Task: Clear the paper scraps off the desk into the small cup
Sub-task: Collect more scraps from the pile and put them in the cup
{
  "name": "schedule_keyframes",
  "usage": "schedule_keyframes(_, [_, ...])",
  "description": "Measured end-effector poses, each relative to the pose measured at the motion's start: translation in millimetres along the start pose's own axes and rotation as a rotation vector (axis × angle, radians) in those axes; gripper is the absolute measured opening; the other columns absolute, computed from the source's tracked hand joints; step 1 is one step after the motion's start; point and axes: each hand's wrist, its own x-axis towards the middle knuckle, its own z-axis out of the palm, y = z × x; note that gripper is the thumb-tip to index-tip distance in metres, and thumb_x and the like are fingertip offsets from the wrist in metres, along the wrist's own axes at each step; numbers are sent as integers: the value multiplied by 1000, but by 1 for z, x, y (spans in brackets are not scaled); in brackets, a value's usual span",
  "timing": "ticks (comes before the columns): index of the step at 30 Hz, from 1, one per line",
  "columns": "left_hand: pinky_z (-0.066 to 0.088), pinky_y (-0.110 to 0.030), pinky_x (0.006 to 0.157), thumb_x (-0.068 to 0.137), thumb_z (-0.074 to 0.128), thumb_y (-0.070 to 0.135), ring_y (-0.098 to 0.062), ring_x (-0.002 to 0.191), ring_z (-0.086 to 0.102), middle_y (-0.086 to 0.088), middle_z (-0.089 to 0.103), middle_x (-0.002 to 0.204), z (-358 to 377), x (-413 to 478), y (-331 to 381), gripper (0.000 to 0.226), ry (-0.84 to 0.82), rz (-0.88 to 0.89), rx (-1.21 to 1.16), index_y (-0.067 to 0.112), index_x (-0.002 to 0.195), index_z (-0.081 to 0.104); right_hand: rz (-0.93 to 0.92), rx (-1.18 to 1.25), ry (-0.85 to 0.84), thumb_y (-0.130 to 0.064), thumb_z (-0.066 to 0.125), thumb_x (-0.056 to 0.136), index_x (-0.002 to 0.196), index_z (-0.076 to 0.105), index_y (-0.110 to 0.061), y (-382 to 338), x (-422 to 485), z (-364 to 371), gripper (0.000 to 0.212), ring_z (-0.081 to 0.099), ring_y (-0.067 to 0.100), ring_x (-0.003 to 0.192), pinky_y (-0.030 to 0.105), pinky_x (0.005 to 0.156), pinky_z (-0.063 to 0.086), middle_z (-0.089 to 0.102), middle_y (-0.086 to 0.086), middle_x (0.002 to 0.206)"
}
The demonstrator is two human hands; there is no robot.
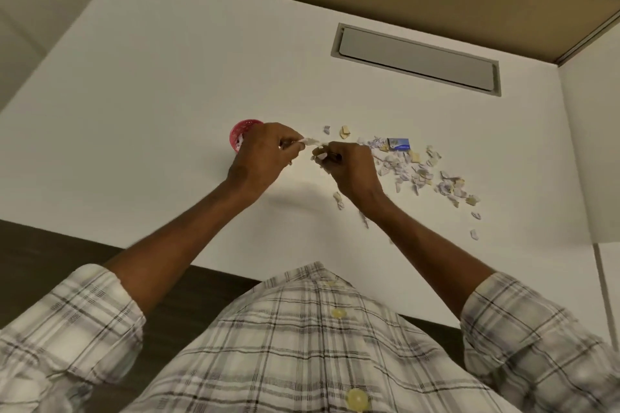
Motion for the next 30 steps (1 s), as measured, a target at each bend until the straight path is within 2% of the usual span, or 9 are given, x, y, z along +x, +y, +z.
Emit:
schedule_keyframes(3, [53,-20,67,89,69,30,-8,77,68,7,75,84,-28,8,-20,14,69,-61,42,25,95,80,-37,51,-33,-17,70,93,91,78,-7,-33,23,9,13,66,19,66,31,63,50,72,2,72])
schedule_keyframes(4, [53,-20,69,89,69,29,-9,82,68,5,76,89,-35,11,-27,15,73,-84,65,24,98,80,-52,64,-41,-17,70,93,92,78,-6,-42,30,14,13,66,21,66,32,65,50,71,3,71])
schedule_keyframes(8, [52,-22,73,89,70,28,-17,90,69,-3,76,103,-48,20,-46,21,70,-155,148,18,107,78,-87,54,-61,-13,68,94,97,77,-5,-70,54,36,12,65,18,69,30,67,54,72,3,78])
schedule_keyframes(10, [46,-16,64,90,70,27,-17,81,66,-4,76,93,-49,22,-52,20,72,-177,153,15,103,79,-64,25,-72,-7,64,92,103,76,-6,-79,63,45,16,67,20,76,25,66,51,77,9,92])
schedule_keyframes(12, [37,-12,55,90,69,28,-18,72,61,-1,69,75,-48,22,-55,17,72,-181,162,15,92,78,-24,-8,-94,-8,62,93,109,75,-9,-85,69,54,20,71,25,87,29,72,54,77,11,103])
schedule_keyframes(16, [54,-26,72,90,68,25,-22,86,70,-6,75,94,-45,22,-56,17,92,-169,133,14,102,75,56,-66,-153,-15,62,97,116,72,-10,-94,77,63,22,71,29,97,33,81,58,74,14,112])
schedule_keyframes(22, [56,-31,87,94,65,26,-21,99,70,-6,75,109,-47,24,-57,26,103,-122,107,15,116,72,197,48,-211,-13,54,97,121,70,-5,-101,84,55,30,71,30,107,43,94,59,71,16,121])
schedule_keyframes(26, [56,-28,81,95,63,27,-21,95,70,-6,76,105,-49,25,-58,24,105,-114,83,15,112,74,220,86,-224,-13,54,96,110,73,-2,-103,84,52,26,73,29,101,41,91,61,74,15,111])
schedule_keyframes(30, [44,-22,64,99,53,24,-23,81,67,-5,75,89,-49,26,-65,25,84,-121,65,14,101,76,278,157,-276,-18,55,99,111,73,-3,-106,86,53,26,76,28,93,42,91,62,75,15,107])
